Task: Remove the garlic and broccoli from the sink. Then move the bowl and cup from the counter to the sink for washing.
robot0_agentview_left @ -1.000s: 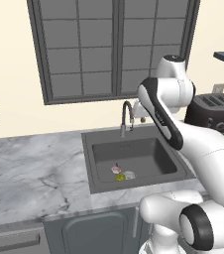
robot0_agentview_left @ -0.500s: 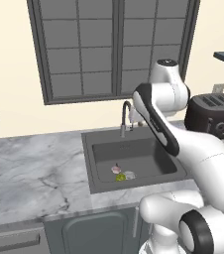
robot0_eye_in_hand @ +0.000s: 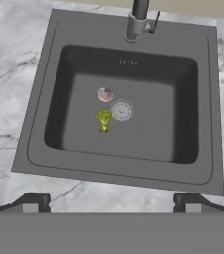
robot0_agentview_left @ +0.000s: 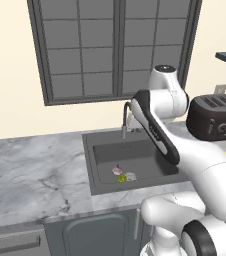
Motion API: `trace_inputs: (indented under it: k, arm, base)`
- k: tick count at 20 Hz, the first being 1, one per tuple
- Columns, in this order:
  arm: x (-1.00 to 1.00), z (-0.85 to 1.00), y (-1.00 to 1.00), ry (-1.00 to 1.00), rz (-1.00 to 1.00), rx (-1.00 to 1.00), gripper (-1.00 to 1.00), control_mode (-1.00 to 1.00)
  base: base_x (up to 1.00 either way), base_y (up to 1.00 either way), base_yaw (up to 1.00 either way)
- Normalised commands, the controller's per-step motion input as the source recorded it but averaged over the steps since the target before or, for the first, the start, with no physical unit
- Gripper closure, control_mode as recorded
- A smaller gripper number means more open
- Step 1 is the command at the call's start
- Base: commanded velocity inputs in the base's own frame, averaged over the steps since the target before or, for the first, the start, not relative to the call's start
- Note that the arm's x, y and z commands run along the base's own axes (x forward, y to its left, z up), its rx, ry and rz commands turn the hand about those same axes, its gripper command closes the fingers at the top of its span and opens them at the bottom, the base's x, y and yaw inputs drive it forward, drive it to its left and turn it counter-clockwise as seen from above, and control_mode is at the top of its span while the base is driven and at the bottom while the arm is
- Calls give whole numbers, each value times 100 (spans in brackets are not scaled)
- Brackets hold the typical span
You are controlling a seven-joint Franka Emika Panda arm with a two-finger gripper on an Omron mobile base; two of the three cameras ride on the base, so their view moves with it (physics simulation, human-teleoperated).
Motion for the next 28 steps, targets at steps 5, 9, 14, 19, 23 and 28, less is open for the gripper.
trace_inputs:
  k: [5, 9, 14, 19, 23, 28]
  arm:
    - [-10, -10, 11, 0, -2, 0, -100, -100]
    - [-6, -16, 9, 0, -5, 0, -100, -100]
    - [-3, -20, 6, 0, -6, 0, -100, -100]
    - [-1, -19, 3, -2, -6, 0, -100, -100]
    - [0, -22, 0, -3, -3, 0, -100, -100]
    - [0, -16, 0, -4, 0, 0, -100, -100]
  base:
    - [0, 0, 0]
    - [0, 0, 0]
    - [0, 0, 0]
    - [0, 0, 0]
    - [0, 0, 0]
    - [0, 0, 0]
